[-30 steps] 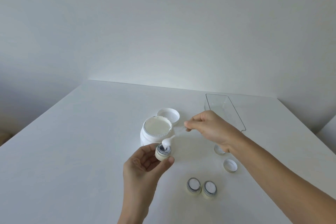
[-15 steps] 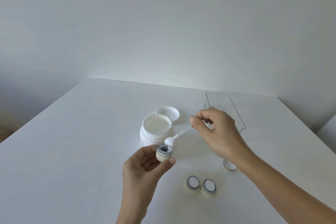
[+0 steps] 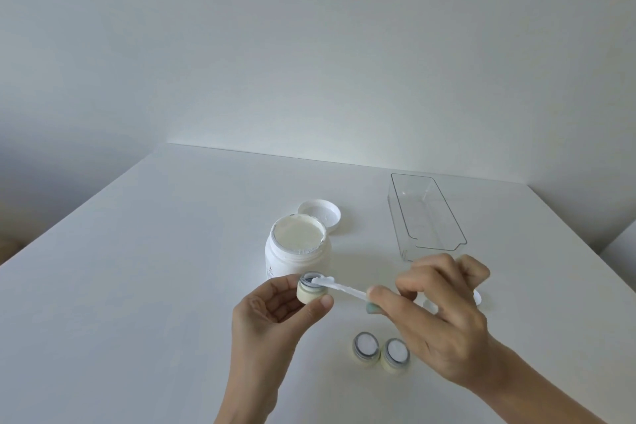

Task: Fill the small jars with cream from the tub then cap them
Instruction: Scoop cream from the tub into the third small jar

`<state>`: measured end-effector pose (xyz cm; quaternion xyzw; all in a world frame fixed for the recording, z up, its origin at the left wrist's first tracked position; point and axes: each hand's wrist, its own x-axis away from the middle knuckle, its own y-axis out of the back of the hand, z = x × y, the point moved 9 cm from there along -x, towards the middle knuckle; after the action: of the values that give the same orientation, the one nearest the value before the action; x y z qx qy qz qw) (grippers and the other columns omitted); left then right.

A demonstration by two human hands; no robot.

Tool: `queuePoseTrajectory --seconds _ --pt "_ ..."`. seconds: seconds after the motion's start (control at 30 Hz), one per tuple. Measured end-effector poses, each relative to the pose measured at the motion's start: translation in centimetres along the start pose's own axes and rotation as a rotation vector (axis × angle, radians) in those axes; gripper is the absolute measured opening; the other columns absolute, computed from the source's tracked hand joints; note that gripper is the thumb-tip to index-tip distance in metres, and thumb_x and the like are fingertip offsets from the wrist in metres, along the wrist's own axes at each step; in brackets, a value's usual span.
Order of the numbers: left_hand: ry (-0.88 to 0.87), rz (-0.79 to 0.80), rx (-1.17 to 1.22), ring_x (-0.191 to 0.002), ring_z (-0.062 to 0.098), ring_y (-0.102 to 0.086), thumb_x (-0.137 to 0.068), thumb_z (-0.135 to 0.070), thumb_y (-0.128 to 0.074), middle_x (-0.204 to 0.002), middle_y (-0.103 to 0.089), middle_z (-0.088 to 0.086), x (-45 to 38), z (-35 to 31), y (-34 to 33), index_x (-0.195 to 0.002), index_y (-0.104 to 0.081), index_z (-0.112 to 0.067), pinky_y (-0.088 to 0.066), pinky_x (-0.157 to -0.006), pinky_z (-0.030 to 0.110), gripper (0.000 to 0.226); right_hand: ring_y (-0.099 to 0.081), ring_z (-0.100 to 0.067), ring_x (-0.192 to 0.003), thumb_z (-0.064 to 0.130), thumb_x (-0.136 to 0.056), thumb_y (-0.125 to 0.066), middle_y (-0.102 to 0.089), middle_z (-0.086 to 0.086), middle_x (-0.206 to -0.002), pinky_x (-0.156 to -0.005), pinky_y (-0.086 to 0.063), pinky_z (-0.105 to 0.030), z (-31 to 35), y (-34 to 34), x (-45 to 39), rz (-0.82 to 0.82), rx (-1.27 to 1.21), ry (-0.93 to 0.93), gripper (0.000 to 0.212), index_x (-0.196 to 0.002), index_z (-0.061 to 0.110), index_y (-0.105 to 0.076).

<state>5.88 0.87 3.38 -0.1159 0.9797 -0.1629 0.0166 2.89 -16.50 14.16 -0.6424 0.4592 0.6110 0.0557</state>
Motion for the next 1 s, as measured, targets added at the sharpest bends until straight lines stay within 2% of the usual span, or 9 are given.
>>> queuePoseTrajectory --seconds 0.17,0.3,0.37,0.5,0.6,0.77,0.87,0.93,1.0 --pt "-0.011 -0.009 -0.01 -0.08 0.019 -0.076 -0.052 -0.014 -0.088 -0.088 -0.08 0.01 0.0 0.1 0.3 -0.088 -0.076 -0.009 -0.055 -0.065 0.013 0.038 -0.045 -0.014 -0.071 0.025 -0.089 -0.063 -0.042 0.01 -0.081 -0.068 -0.024 -0.038 -1.7 1.0 -0.7 -0.092 -0.054 -0.158 0.003 -0.09 0.027 -0.061" --pt "-0.01 -0.002 -0.029 -0.074 0.014 -0.075 -0.05 -0.014 -0.088 -0.088 -0.08 0.01 0.1 0.4 0.4 -0.09 -0.075 -0.008 -0.055 -0.064 0.014 0.042 -0.047 -0.014 -0.071 0.028 -0.089 -0.062 -0.047 0.007 -0.078 -0.073 -0.028 -0.036 -4.5 0.0 -2.3 -0.115 -0.111 -0.413 0.008 -0.081 0.028 -0.065" --pt "-0.009 0.006 -0.032 -0.07 0.013 -0.074 -0.05 -0.011 -0.088 -0.088 -0.079 0.01 0.3 0.6 0.3 -0.089 -0.075 -0.008 -0.055 -0.063 0.015 0.041 -0.048 -0.013 -0.074 0.029 -0.086 -0.065 -0.05 0.005 -0.078 -0.076 -0.025 -0.034 -5.4 -1.9 -3.4 -0.037 -0.138 -0.508 0.01 -0.078 0.026 -0.07" --pt "-0.012 0.007 -0.033 -0.07 0.015 -0.075 -0.049 -0.005 -0.087 -0.086 -0.079 0.012 0.6 0.7 0.3 -0.085 -0.076 -0.009 -0.057 -0.062 0.017 0.037 -0.048 -0.015 -0.085 0.036 -0.084 -0.068 -0.049 0.006 -0.082 -0.076 -0.014 -0.028 -6.3 -7.5 -5.2 0.246 -0.168 -0.605 0.01 -0.079 0.03 -0.073" --pt "-0.009 0.017 -0.063 -0.073 0.018 -0.076 -0.049 0.0 -0.094 -0.086 -0.08 0.011 0.7 0.6 0.4 -0.084 -0.078 -0.012 -0.057 -0.062 0.018 0.04 -0.043 -0.017 -0.092 0.038 -0.086 -0.065 -0.043 0.007 -0.086 -0.073 -0.01 -0.028 -5.8 -11.1 -6.2 0.41 -0.164 -0.545 0.013 -0.082 0.029 -0.074" --pt "-0.021 0.012 -0.071 -0.07 0.016 -0.075 -0.053 -0.002 -0.086 -0.085 -0.08 0.01 0.8 0.4 0.6 -0.085 -0.078 -0.017 -0.056 -0.062 0.018 0.037 -0.04 -0.022 -0.096 0.041 -0.092 -0.055 -0.045 0.003 -0.091 -0.069 -0.009 -0.032 -5.1 -15.0 -6.1 0.668 -0.122 -0.488 0.022 -0.084 0.028 -0.071" --pt "-0.008 0.016 -0.075 -0.069 0.016 -0.075 -0.057 0.009 -0.088 -0.084 -0.079 0.013 0.7 0.5 0.7 -0.083 -0.078 -0.013 -0.057 -0.061 0.018 0.036 -0.04 -0.023 -0.091 0.037 -0.092 -0.056 -0.038 0.008 -0.076 -0.072 -0.014 -0.033 -5.6 -15.7 -5.5 0.744 -0.209 -0.589 0.028 -0.07 0.023 -0.065" --pt "-0.006 0.021 -0.077 -0.069 0.017 -0.075 -0.057 0.009 -0.089 -0.085 -0.079 0.012 0.7 0.5 0.7 -0.082 -0.078 -0.013 -0.057 -0.061 0.018 0.036 -0.043 -0.024 -0.088 0.033 -0.093 -0.056 -0.039 0.01 -0.067 -0.073 -0.02 -0.034 -6.1 -15.7 -5.0 0.767 -0.29 -0.679 0.034 -0.062 0.021 -0.06" --pt "-0.01 0.024 -0.073 -0.07 0.017 -0.075 -0.053 0.002 -0.088 -0.086 -0.08 0.011 0.7 0.5 0.6 -0.083 -0.078 -0.013 -0.057 -0.061 0.018 0.035 -0.051 -0.026 -0.088 0.031 -0.093 -0.055 -0.049 0.005 -0.062 -0.074 -0.023 -0.035 -6.8 -15.6 -4.6 0.768 -0.342 -0.767 0.034 -0.069 0.008 -0.065"
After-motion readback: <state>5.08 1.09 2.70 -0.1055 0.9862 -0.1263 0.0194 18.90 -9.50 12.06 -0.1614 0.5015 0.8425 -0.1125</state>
